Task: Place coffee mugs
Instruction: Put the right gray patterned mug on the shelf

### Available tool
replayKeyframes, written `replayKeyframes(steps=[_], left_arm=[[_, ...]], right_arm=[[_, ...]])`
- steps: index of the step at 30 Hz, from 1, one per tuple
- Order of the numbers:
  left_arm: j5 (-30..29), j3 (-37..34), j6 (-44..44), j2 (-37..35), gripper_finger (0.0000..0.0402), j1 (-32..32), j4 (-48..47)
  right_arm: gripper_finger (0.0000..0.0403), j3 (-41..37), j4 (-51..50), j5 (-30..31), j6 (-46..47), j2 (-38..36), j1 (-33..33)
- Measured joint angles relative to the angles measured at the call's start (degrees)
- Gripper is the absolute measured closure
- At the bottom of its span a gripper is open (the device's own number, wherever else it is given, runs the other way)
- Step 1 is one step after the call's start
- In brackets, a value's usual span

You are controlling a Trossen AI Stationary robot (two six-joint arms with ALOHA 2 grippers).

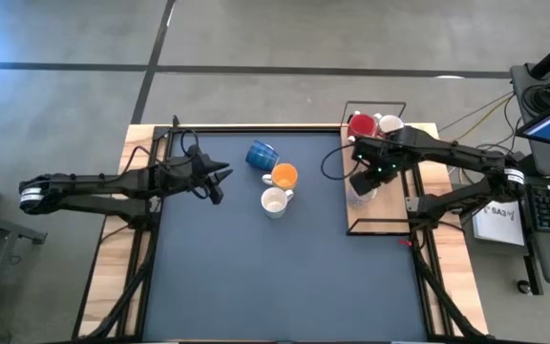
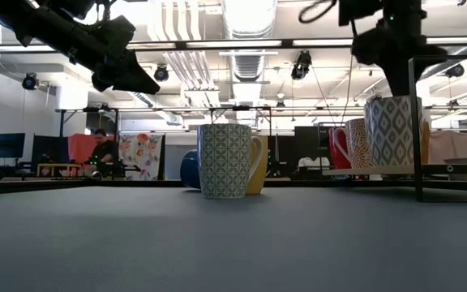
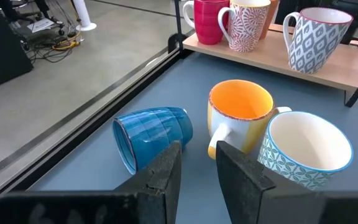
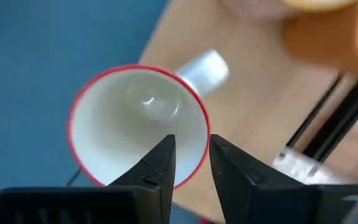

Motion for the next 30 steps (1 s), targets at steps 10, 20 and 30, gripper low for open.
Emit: replayKeyframes(steps=[10,20,30], left_arm=[[0.01,0.00,-0.64,0.00,0.0318,-0.01,0.00],[-0.01,0.00,-1.07,0.02,0.0318,-0.01,0.00],[-0.01,0.00,-1.95,2.95,0.0318,-0.01,0.00]], right_arm=[[0.0296,3.92,0.30,10.20,-37.81,4.10,0.00],[0.0257,4.88,2.09,8.18,-51.31,9.51,0.13],[0.0262,4.88,3.50,7.01,-58.68,10.75,0.13]])
